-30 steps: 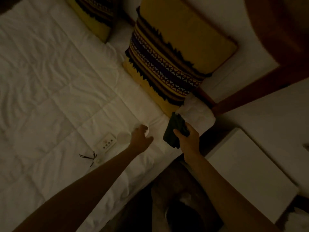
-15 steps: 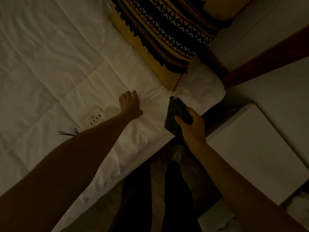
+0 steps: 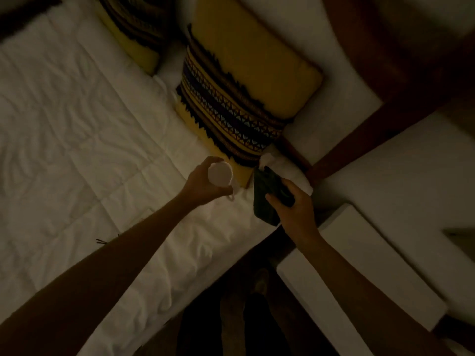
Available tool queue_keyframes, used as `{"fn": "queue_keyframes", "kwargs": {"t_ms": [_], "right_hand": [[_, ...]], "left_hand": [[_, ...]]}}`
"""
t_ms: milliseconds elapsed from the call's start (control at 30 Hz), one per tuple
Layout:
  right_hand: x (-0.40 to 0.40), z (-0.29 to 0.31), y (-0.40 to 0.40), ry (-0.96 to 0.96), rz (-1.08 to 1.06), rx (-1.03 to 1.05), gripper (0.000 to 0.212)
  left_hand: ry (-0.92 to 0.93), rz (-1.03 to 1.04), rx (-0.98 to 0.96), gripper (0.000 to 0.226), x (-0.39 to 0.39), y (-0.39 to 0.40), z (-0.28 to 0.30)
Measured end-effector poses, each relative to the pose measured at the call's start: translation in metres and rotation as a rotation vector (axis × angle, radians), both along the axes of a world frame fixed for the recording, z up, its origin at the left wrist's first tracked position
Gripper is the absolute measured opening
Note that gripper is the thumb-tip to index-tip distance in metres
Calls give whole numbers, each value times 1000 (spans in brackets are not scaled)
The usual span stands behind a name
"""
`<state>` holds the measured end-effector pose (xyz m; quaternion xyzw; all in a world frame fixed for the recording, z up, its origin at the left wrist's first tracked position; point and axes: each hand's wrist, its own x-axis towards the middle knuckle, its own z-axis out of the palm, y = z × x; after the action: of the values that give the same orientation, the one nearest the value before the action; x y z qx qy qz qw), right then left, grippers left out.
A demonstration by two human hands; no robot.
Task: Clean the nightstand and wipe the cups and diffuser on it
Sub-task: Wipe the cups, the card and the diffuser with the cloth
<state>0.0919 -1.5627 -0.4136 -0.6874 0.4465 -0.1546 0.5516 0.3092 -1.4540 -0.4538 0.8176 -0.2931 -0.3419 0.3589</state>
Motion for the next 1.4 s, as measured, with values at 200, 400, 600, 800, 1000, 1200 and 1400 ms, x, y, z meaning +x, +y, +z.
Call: {"fn": "queue_keyframes", "kwargs": {"t_ms": [200, 400, 600, 800, 1000, 1200, 1400], "right_hand": [[15, 117, -39, -176, 12, -189, 47], [20, 233, -44, -355, 28, -426, 40], [24, 333, -33, -520, -43, -589, 40], [36, 392, 3, -633, 79, -885, 53], [56, 435, 23, -804, 8, -908, 32], [84, 470, 31, -810, 0, -736, 26], [114, 467, 81, -856, -101, -1090, 41]], "left_hand": [[311, 137, -365, 85, -13, -33, 132], [340, 127, -624, 87, -23, -50, 255], [119, -155, -755, 71, -21, -33, 360], [105, -99, -858, 61, -6, -9, 432], [165, -291, -898, 59, 3, 29, 485], [105, -306, -943, 65, 10, 52, 516], [259, -240, -1015, 37, 22, 46, 509]]}}
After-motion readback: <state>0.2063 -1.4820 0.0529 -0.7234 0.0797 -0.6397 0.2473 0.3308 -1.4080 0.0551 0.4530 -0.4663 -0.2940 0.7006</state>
